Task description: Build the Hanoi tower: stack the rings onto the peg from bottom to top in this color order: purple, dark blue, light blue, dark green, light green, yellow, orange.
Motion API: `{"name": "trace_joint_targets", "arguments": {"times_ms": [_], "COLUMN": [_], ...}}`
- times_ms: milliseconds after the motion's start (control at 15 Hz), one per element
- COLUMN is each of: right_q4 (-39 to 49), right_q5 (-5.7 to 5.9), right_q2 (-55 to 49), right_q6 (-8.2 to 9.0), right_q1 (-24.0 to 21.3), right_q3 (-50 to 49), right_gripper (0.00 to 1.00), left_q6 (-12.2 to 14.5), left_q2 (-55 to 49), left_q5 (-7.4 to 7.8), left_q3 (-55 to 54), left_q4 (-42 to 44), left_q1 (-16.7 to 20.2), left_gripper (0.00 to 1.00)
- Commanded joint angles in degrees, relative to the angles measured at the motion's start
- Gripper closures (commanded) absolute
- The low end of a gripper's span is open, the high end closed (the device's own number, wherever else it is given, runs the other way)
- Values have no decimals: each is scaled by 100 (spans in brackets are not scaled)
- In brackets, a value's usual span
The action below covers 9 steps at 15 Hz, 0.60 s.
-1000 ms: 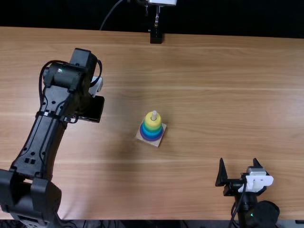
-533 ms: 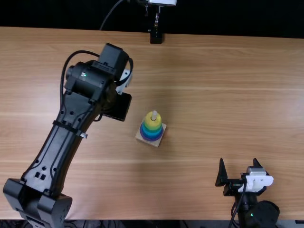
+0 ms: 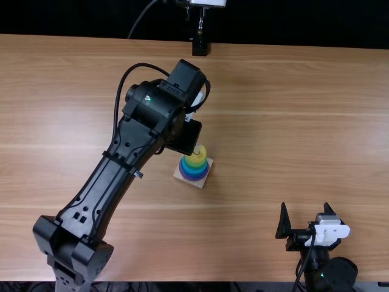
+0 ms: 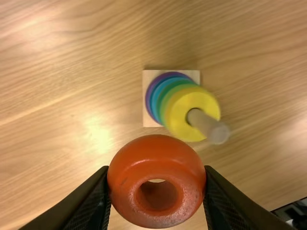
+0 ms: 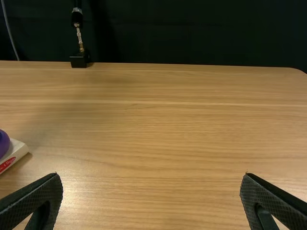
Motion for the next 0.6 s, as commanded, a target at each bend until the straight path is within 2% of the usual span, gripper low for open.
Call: {"name": "trace_joint_targets", "arguments": {"times_ms": [0,533], "right_q4": [-401,-401], "right_q5": [10,10], "right_q2": [-73,-73], "right_q6": [-6,-6], "right_q1": [-78,-78], "right_q3": [-357,-357], "right_gripper": [0,0], "left_q6": [-188,-209], "left_q2": [214,443], "left_q5": [53,53], "left_q3": [277,427], "left_q4": [5,5], "left_q1": [-134,-398], "left_gripper": [100,100]}}
